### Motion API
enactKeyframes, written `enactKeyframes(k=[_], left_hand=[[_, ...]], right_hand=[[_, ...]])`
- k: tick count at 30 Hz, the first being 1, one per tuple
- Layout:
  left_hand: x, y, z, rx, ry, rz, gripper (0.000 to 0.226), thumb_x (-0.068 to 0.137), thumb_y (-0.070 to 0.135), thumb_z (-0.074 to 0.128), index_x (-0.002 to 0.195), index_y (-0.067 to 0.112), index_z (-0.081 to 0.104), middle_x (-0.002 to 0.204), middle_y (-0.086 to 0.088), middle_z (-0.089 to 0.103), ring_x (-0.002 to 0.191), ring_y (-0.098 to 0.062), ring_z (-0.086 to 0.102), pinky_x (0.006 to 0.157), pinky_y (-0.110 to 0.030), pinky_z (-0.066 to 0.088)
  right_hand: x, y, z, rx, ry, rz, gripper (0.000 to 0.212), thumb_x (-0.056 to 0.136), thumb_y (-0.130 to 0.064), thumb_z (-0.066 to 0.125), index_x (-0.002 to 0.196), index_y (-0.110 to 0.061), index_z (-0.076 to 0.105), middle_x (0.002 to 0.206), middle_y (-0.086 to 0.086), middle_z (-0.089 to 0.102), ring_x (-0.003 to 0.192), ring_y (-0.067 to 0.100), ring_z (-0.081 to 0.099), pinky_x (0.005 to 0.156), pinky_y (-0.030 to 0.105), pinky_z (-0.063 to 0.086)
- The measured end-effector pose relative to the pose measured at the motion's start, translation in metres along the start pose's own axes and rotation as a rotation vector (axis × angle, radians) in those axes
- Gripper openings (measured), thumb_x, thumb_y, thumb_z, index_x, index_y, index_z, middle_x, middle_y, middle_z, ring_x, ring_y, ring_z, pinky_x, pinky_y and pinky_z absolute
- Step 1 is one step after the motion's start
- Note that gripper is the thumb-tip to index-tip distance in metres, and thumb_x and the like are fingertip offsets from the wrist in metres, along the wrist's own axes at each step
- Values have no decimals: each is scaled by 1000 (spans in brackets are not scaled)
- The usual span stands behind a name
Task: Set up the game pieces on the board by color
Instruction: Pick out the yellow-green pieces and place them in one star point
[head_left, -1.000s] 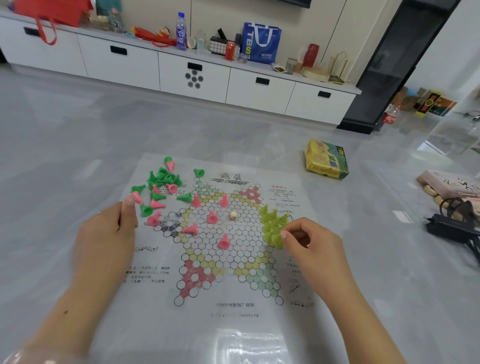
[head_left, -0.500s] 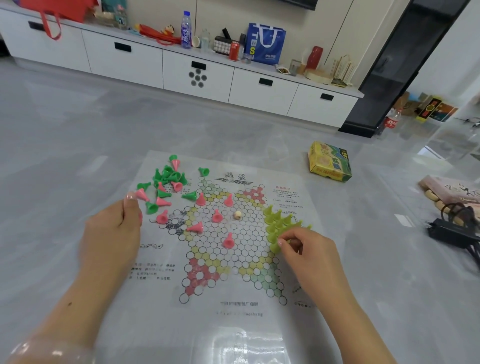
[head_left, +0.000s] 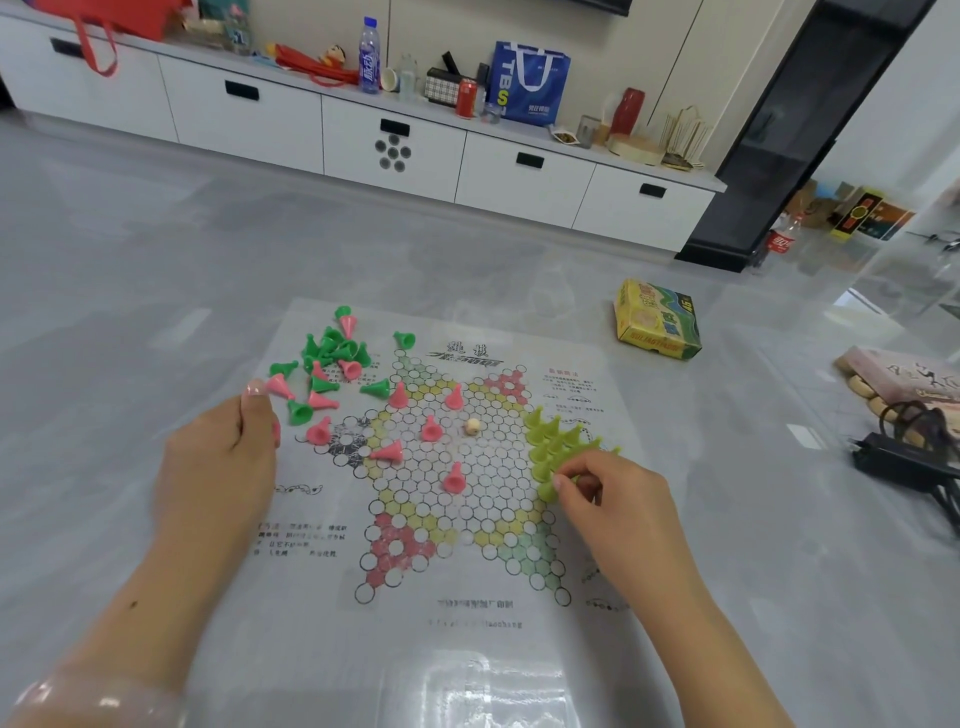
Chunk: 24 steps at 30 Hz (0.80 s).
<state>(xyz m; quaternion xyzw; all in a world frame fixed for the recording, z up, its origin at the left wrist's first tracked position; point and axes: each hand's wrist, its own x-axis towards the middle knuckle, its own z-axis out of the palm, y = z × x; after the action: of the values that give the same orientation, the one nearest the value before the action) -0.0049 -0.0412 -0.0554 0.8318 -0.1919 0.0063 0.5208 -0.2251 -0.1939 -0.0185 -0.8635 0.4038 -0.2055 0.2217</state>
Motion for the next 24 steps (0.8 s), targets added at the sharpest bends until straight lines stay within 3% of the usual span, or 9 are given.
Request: enactKeyframes(k=[6, 14, 17, 20, 24], left_hand=[[-1, 2, -1, -20, 9, -2, 52, 97, 37, 29, 69, 1, 51, 65, -27, 56, 68, -40, 53, 60, -35, 34], [0, 4, -1, -22, 29, 19, 51, 98, 38, 27, 65, 7, 51, 59, -17, 53, 64, -34, 48, 57, -34, 33], [0, 3, 0, -53, 25, -3, 50, 97, 39, 28, 62, 10, 50, 58, -15, 52, 64, -35, 51, 62, -36, 36], [-2, 6, -3, -129, 34, -44, 49, 96, 41, 30, 59, 14, 48, 55, -9, 47, 63, -35, 56, 59, -34, 37], [-11, 17, -9, -199, 25, -84, 48, 97, 37, 30, 60, 12, 46, 55, -5, 40, 54, -28, 50, 56, -31, 34]], right_hand=[[0, -1, 1, -5, 2, 6, 9, 86, -18, 60, 81, -21, 66, 62, -16, 51, 57, 1, 48, 54, 10, 33], [-1, -3, -3, 4, 8, -10, 9, 86, -20, 60, 81, -22, 67, 61, -17, 53, 58, -1, 49, 53, 9, 36], [0, -6, -12, 53, 77, -26, 13, 88, -21, 59, 77, -22, 66, 66, -12, 61, 62, 0, 55, 60, 7, 40], [-2, -11, -23, 119, 142, -41, 20, 89, -20, 57, 71, -18, 64, 55, -9, 55, 57, 1, 50, 56, 9, 38], [-7, -28, -24, 229, 104, -33, 22, 89, -20, 55, 71, -18, 66, 53, -15, 56, 52, -1, 48, 52, 9, 37]])
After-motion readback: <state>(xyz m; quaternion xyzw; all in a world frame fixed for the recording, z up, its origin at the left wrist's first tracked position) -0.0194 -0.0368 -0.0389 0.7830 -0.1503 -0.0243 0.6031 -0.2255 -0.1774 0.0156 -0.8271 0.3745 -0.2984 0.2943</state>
